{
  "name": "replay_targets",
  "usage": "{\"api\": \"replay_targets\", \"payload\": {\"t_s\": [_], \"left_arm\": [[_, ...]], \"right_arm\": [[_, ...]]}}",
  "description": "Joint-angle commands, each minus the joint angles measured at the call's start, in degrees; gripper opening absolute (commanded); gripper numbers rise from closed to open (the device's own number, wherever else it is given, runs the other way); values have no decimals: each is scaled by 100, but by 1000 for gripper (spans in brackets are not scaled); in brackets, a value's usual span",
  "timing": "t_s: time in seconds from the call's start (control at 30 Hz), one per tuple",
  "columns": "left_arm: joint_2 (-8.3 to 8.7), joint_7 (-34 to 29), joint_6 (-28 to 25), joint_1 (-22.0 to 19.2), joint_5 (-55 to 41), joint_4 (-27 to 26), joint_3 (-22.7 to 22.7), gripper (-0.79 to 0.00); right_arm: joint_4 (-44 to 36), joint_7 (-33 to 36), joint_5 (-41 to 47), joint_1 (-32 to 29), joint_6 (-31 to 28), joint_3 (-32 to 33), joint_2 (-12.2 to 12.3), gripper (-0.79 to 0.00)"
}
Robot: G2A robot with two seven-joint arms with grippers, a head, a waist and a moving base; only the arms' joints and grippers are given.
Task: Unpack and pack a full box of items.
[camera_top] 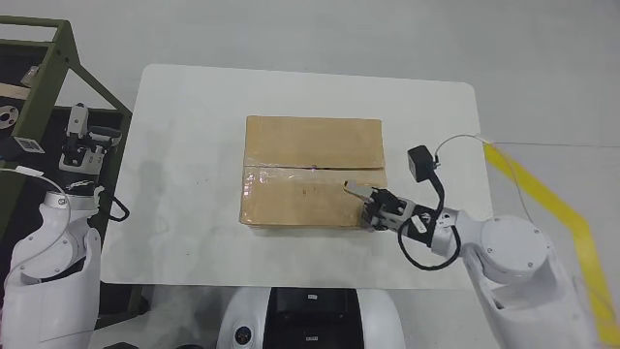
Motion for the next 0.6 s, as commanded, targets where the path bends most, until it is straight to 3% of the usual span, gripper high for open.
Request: {"api": "replay_targets", "payload": {"t_s": [0.0,0.17,0.33,0.57], "left_arm": [[0,0,0,0,0,0,0,0],[0,0,0,0,0,0,0,0],[0,0,0,0,0,0,0,0],[0,0,0,0,0,0,0,0]], "right_arm": [[-59,40,-17,-14,3,-17,16,-92],[-107,152,-100,-43,80,-46,65,-271],[-62,351,-205,42,186,-157,113,-252],[-32,407,-283,100,318,-176,173,-696]]}}
